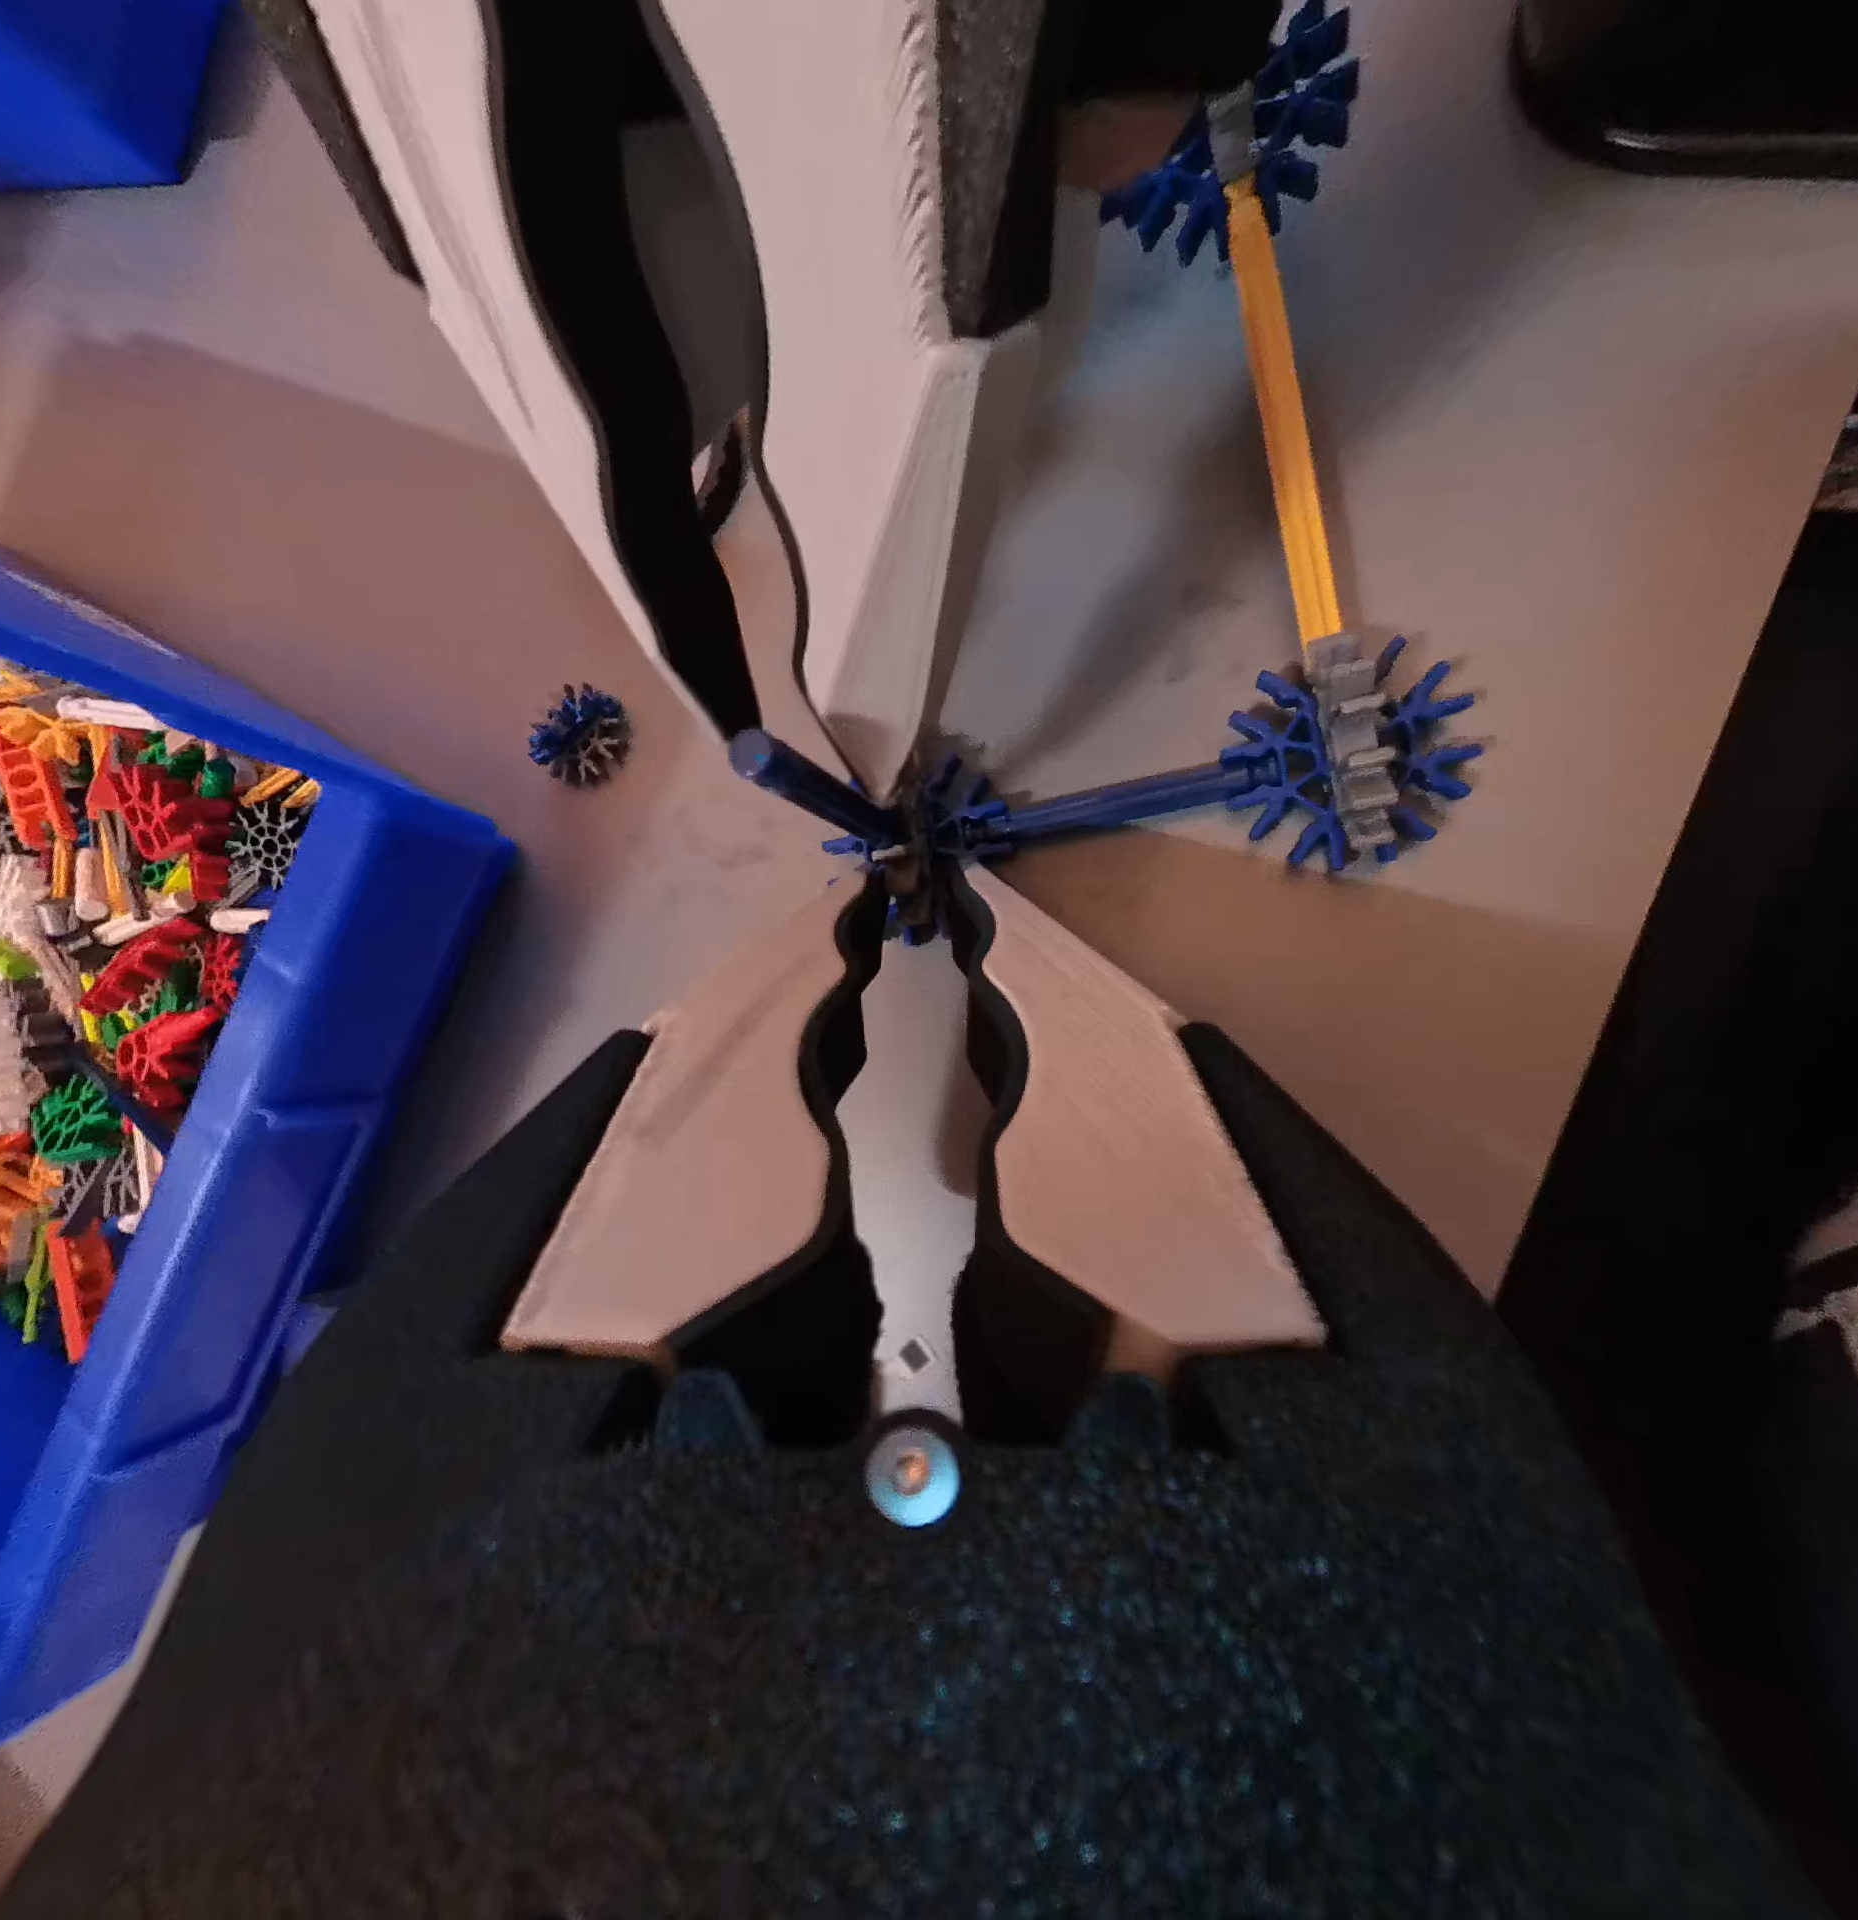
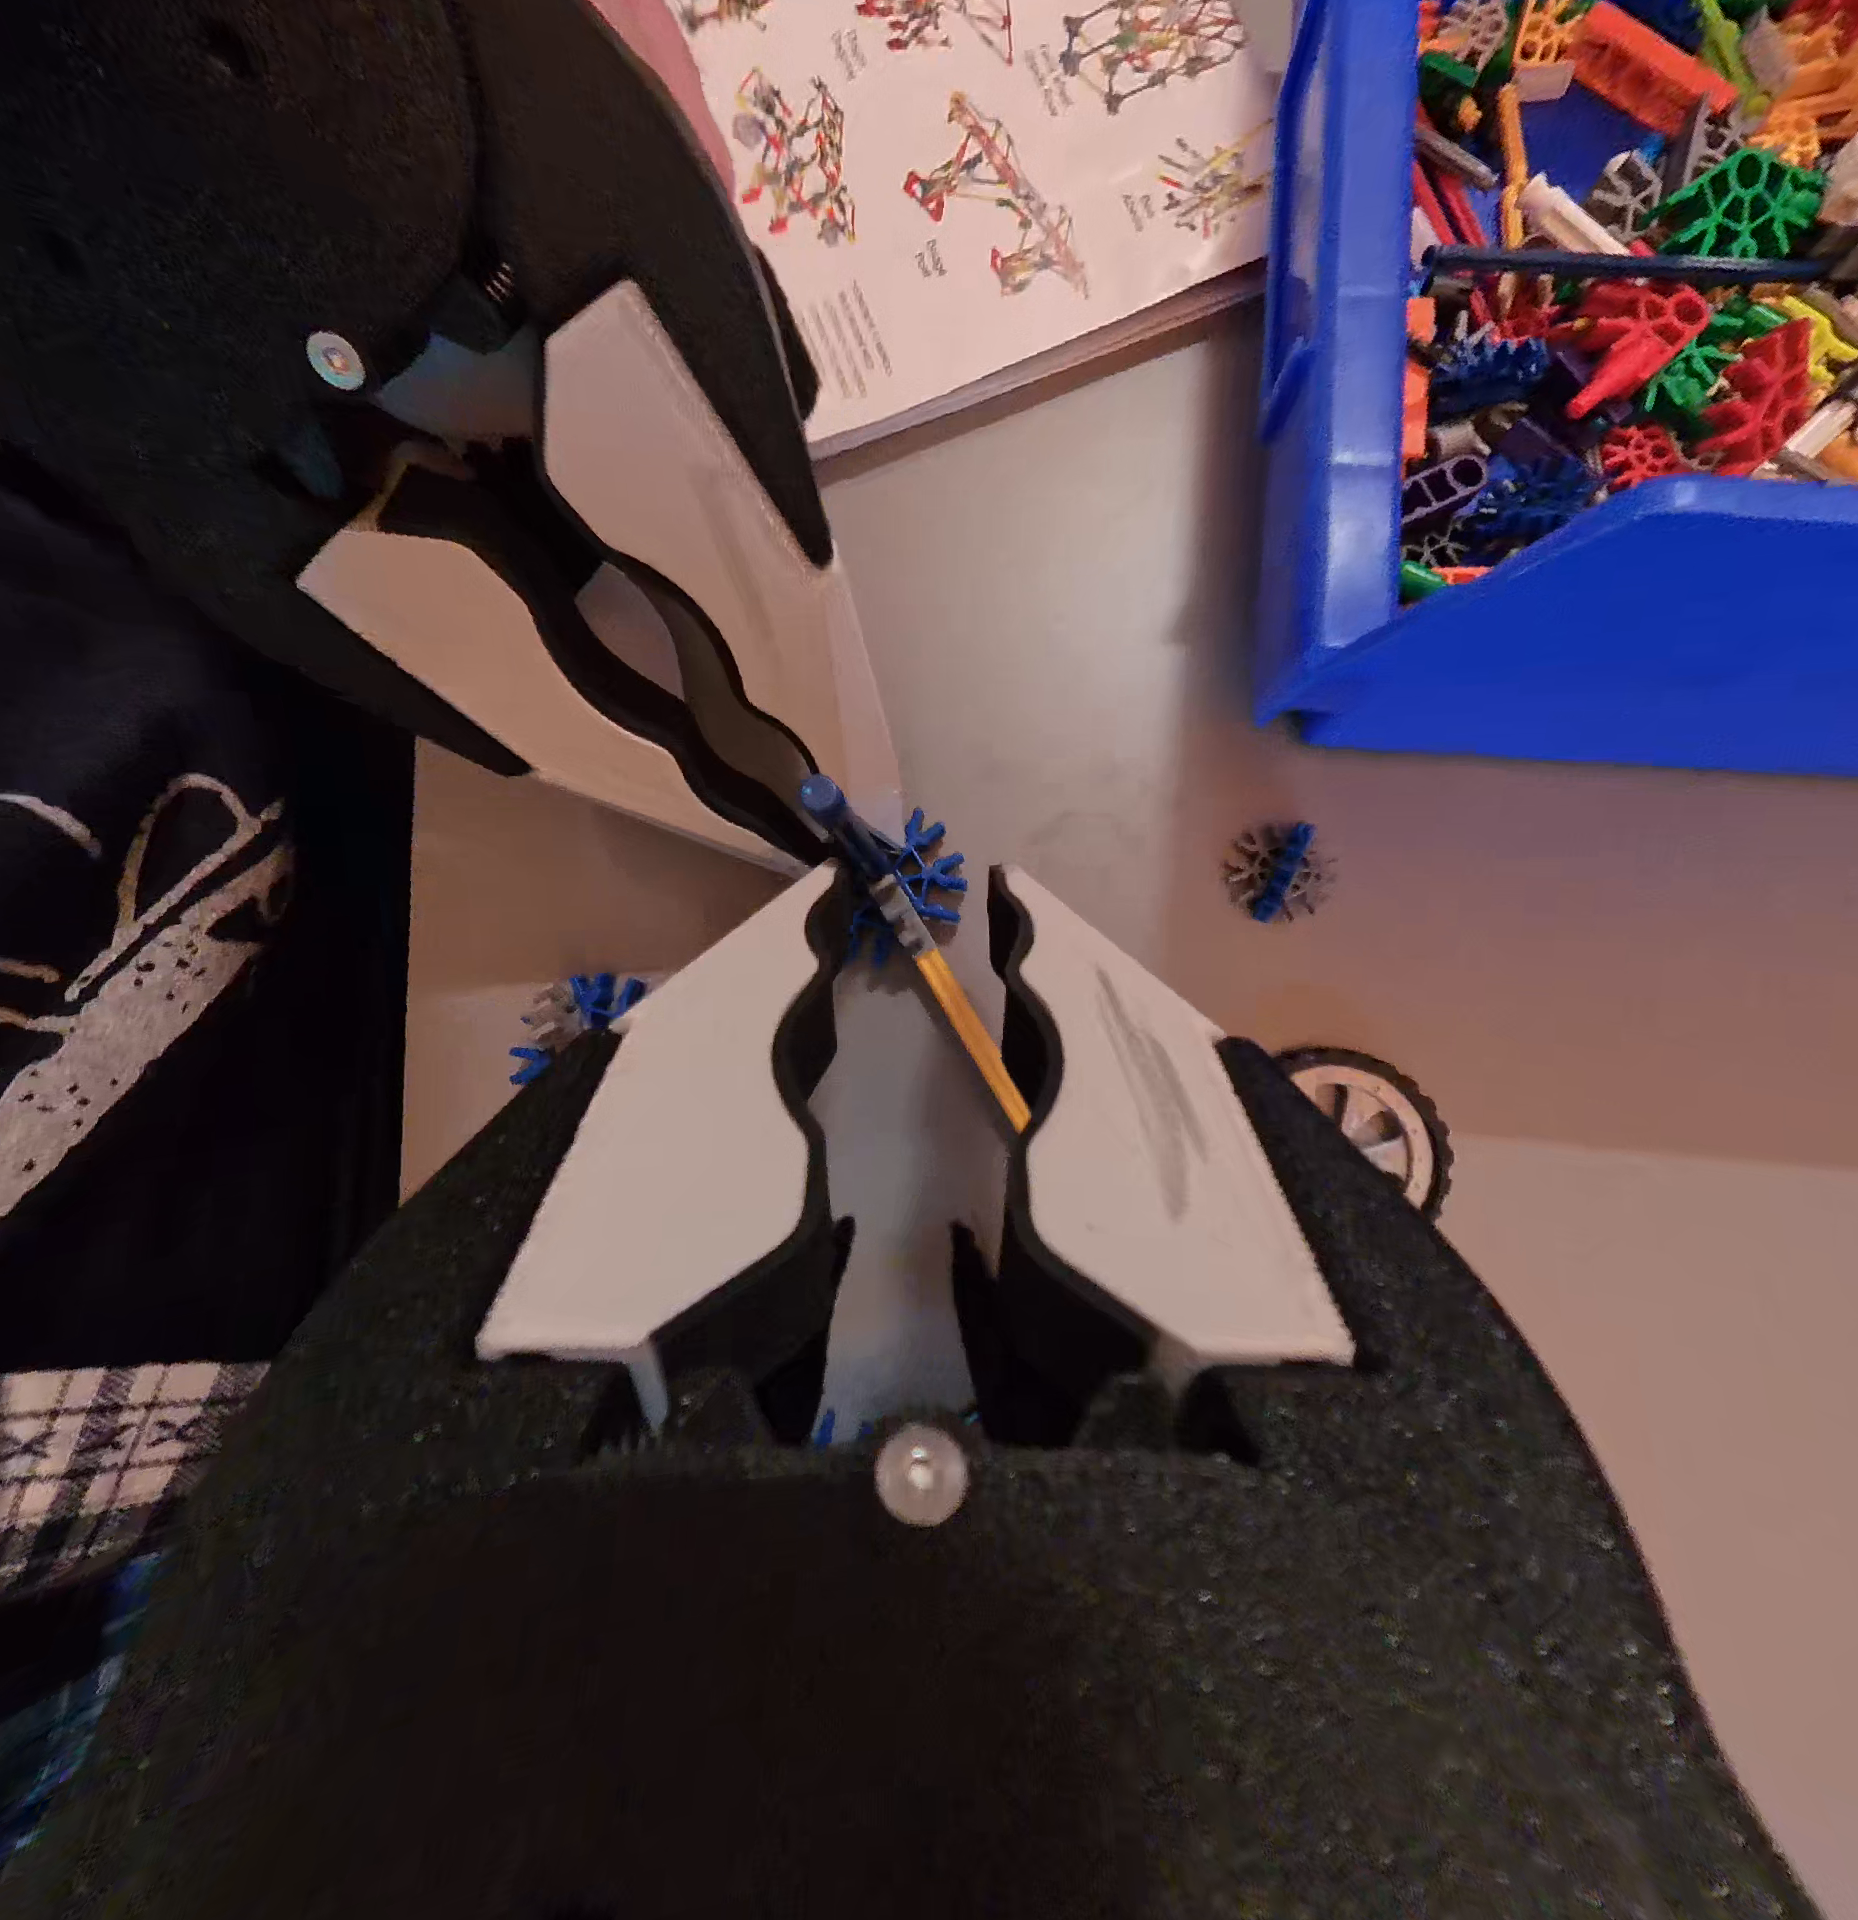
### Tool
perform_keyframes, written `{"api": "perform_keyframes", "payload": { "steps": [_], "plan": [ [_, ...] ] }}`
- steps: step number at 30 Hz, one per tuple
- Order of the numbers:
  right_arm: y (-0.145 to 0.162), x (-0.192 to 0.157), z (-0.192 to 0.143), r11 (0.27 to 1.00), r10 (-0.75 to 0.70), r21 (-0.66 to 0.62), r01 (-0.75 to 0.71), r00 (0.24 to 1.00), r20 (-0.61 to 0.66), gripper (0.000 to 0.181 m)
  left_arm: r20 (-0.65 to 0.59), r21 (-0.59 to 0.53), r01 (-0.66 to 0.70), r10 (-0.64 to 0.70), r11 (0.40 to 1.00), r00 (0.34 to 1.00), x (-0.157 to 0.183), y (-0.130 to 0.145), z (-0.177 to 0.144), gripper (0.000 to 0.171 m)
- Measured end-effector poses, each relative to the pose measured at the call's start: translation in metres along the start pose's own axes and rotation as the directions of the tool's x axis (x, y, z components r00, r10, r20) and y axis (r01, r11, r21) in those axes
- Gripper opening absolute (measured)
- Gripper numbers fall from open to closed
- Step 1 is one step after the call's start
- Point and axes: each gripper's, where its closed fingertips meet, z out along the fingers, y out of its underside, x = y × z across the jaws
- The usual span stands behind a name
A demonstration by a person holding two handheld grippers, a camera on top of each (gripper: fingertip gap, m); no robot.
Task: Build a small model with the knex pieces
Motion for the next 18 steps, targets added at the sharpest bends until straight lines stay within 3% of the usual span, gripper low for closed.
{"api": "perform_keyframes", "payload": {
  "steps": [10, 18],
  "plan": [
    [0.009, 0.013, 0.000, 0.997, -0.073, -0.044, 0.070, 0.994, -0.087, 0.025, 0.011, 0.052, 0.143, -0.144, 0.988, 0.990, -0.004, 0.011, -0.008, 0.010],
    [0.001, 0.022, -0.008, 0.996, -0.085, 0.017, 0.088, 0.989, -0.123, 0.025, -0.044, 0.129, 0.200, -0.196, 0.971, 0.980, -0.009, 0.009, -0.018, 0.026]
  ]
}}
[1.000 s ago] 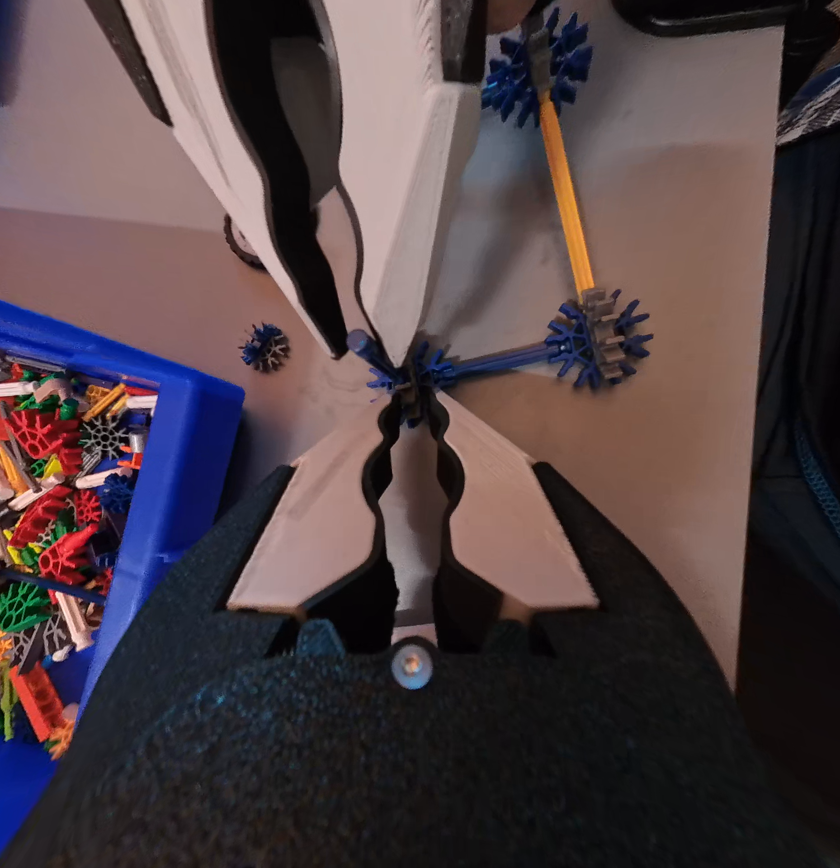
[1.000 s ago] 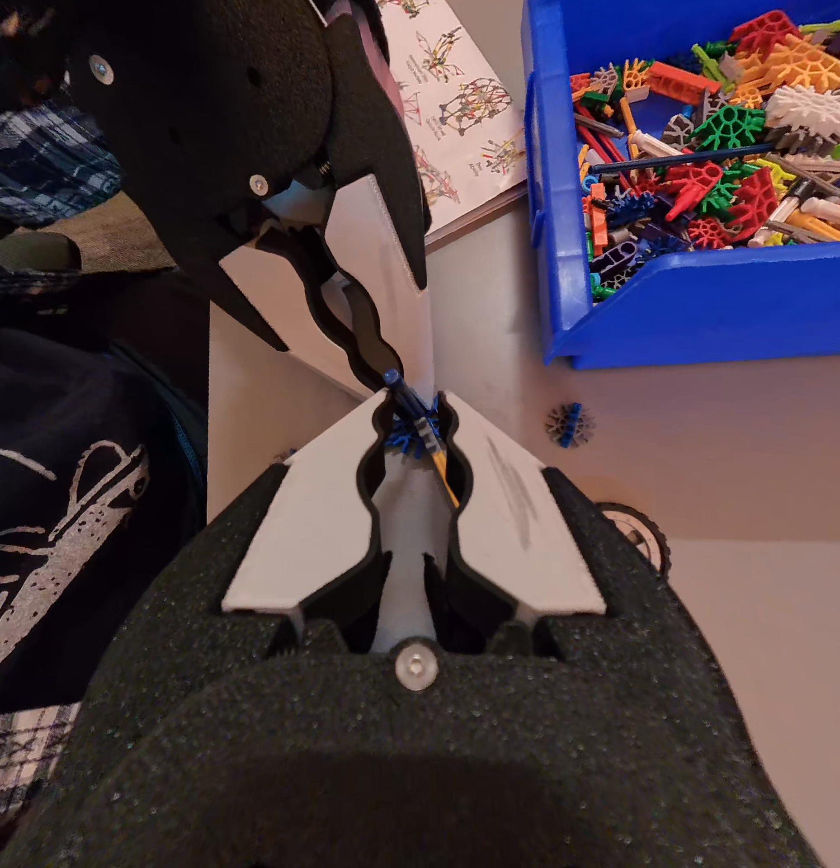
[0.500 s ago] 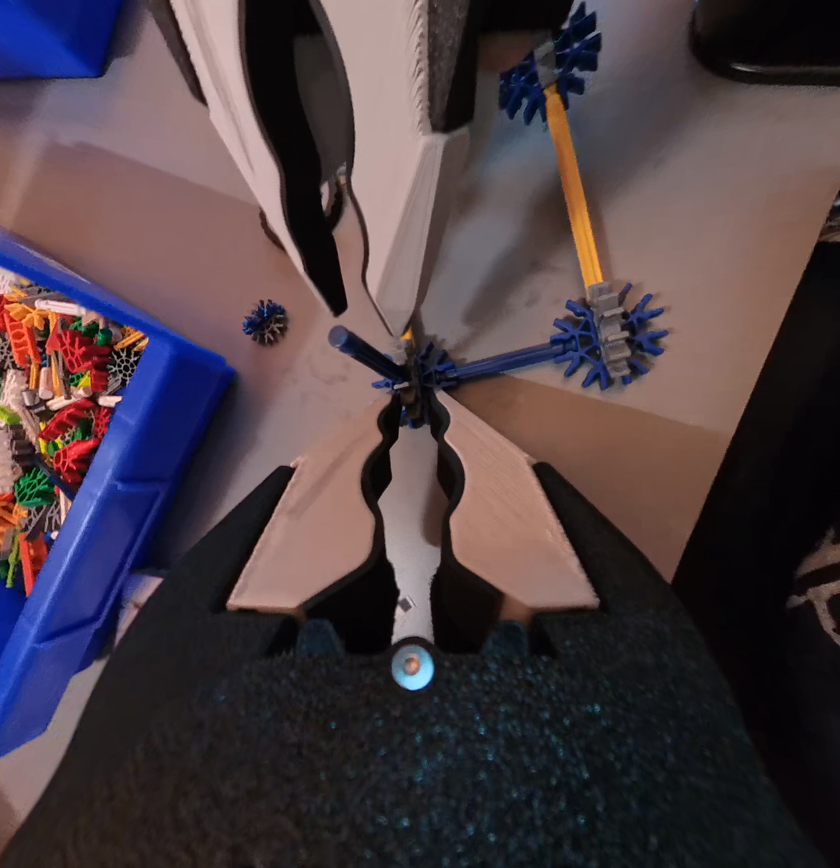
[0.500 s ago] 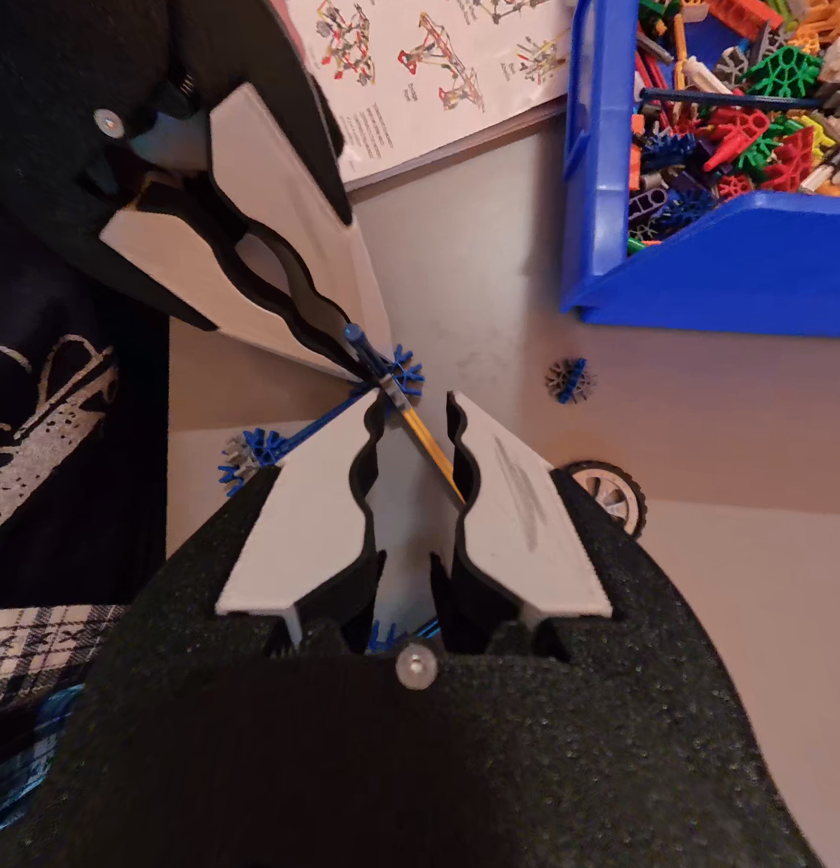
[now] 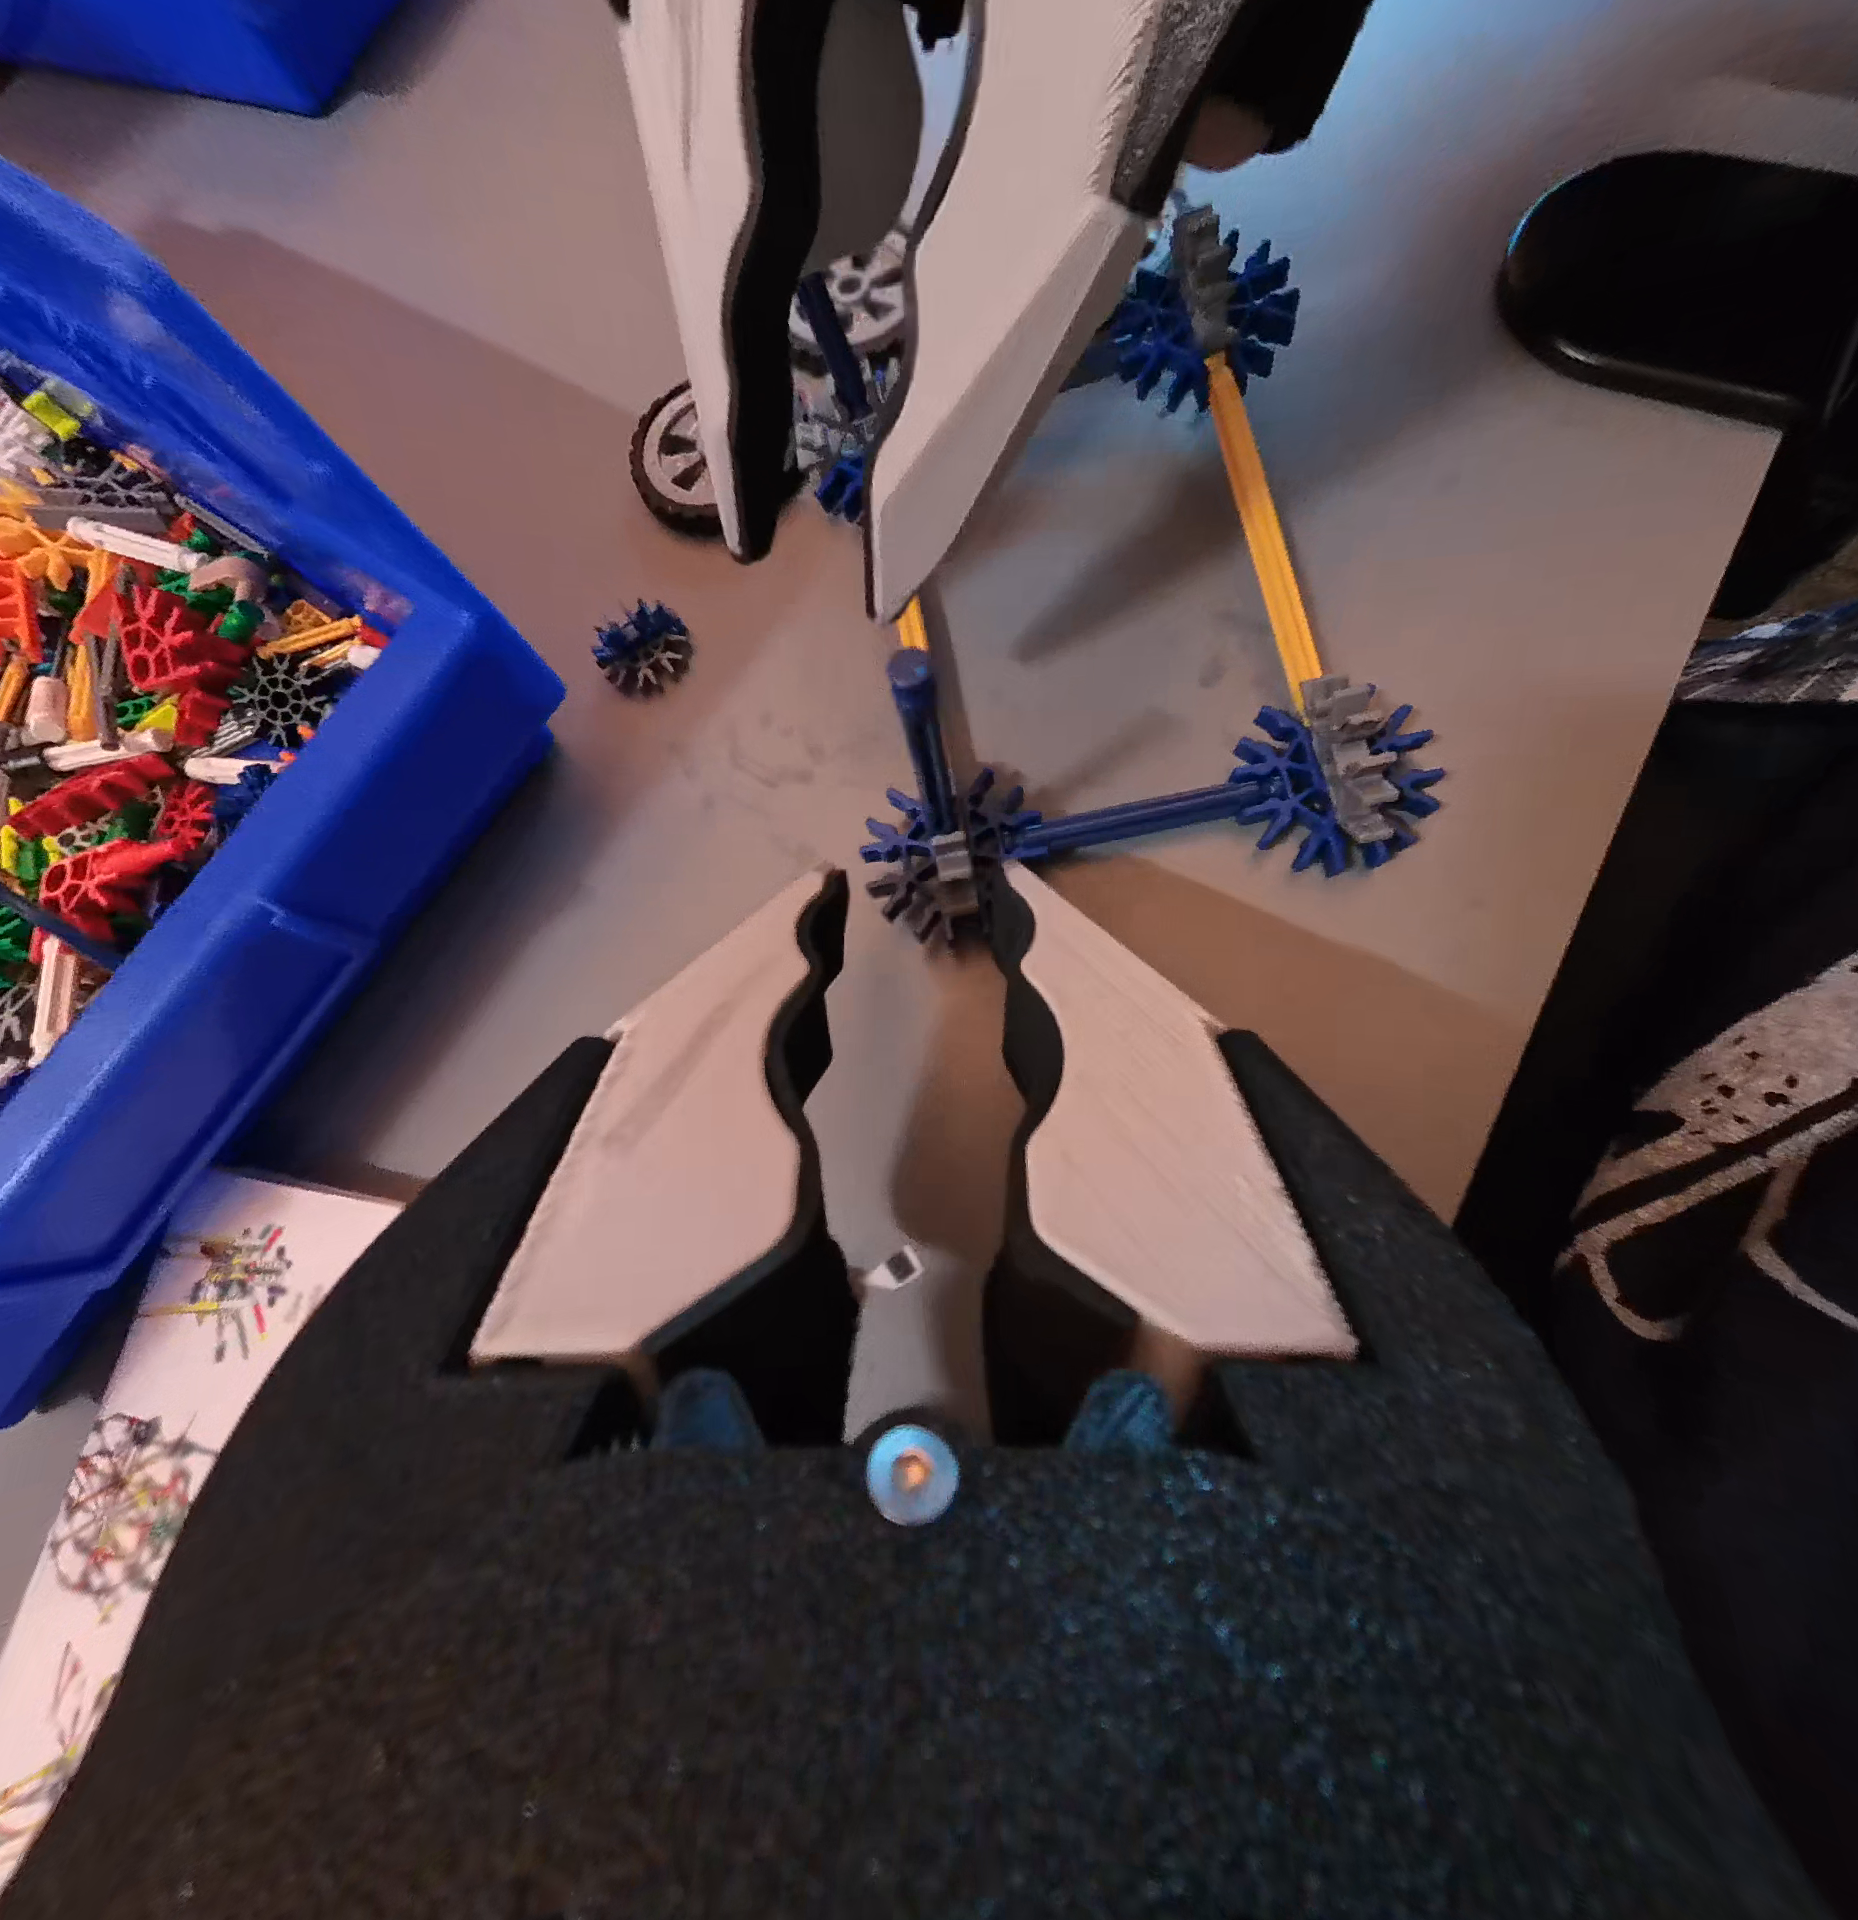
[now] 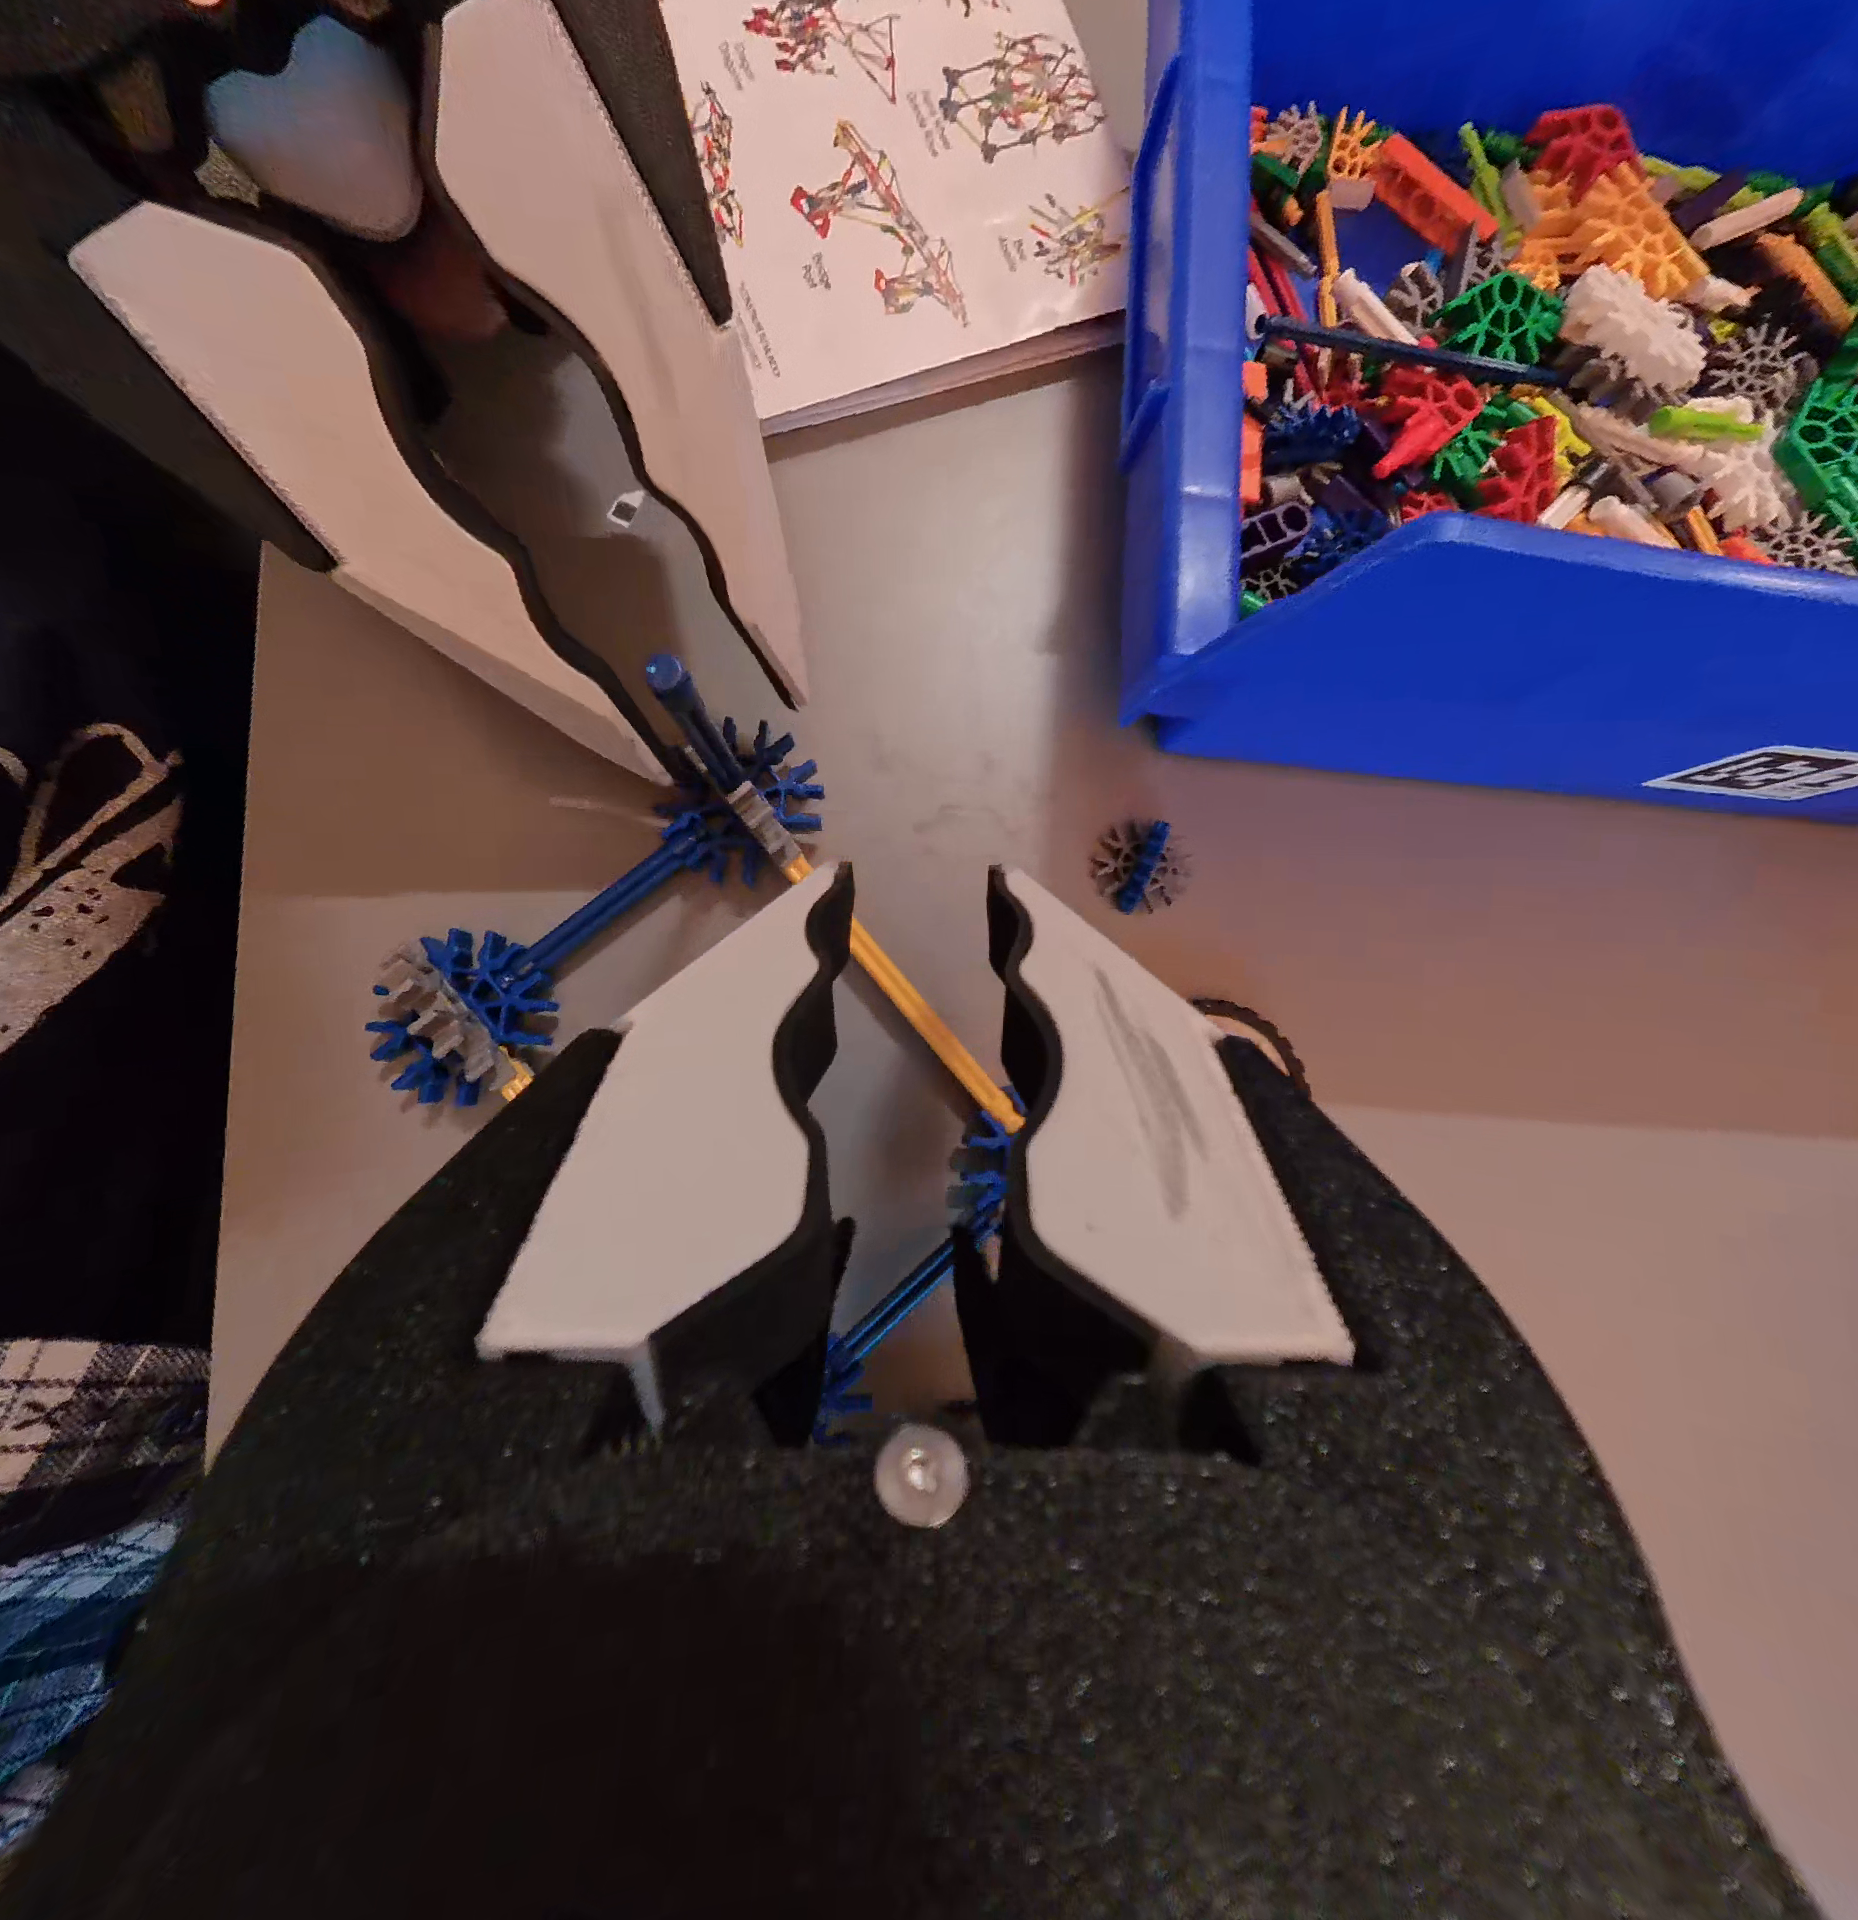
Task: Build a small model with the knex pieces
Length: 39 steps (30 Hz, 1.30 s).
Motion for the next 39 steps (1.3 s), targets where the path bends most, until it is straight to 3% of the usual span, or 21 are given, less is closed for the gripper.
{"api": "perform_keyframes", "payload": {
  "steps": [9, 17, 21, 23, 27, 30, 34, 39],
  "plan": [
    [-0.009, 0.008, -0.016, 0.997, -0.012, 0.079, 0.013, 1.000, -0.020, 0.025, -0.076, 0.003, -0.033, 0.033, 0.999, 0.997, 0.000, 0.001, -0.001, 0.030],
    [-0.037, 0.044, -0.062, 0.954, 0.114, 0.293, -0.065, 0.982, -0.150, 0.024, -0.097, 0.018, -0.084, 0.086, 0.996, 0.992, 0.001, -0.011, 0.004, 0.031],
    [-0.027, 0.060, -0.078, 0.959, 0.161, 0.268, -0.095, 0.959, -0.234, 0.024, -0.103, 0.038, -0.110, 0.114, 0.993, 0.988, 0.005, -0.017, 0.009, 0.022],
    [-0.025, 0.056, -0.082, 0.962, 0.145, 0.262, -0.080, 0.960, -0.238, 0.024, -0.097, 0.030, -0.130, 0.132, 0.991, 0.986, 0.007, -0.017, 0.012, 0.008],
    [-0.013, 0.052, -0.075, 0.979, 0.118, 0.191, -0.072, 0.963, -0.241, 0.024, -0.102, 0.014, -0.095, 0.096, 0.995, 0.990, 0.010, -0.014, 0.017, 0.007],
    [-0.001, 0.044, -0.062, 0.994, 0.073, 0.094, -0.053, 0.972, -0.225, 0.026, -0.089, 0.025, -0.044, 0.046, 0.999, 0.995, 0.006, -0.013, 0.013, 0.022],
    [0.018, 0.042, -0.057, 0.996, 0.088, 0.004, -0.089, 0.971, -0.223, 0.033, -0.102, 0.035, -0.007, 0.010, 0.999, 0.995, 0.003, -0.010, 0.007, 0.026],
    [0.031, 0.037, -0.061, 0.987, 0.151, -0.027, -0.158, 0.972, -0.177, 0.034, -0.108, -0.001, -0.067, 0.066, 0.998, 0.992, 0.009, -0.008, 0.013, 0.019]
  ]
}}
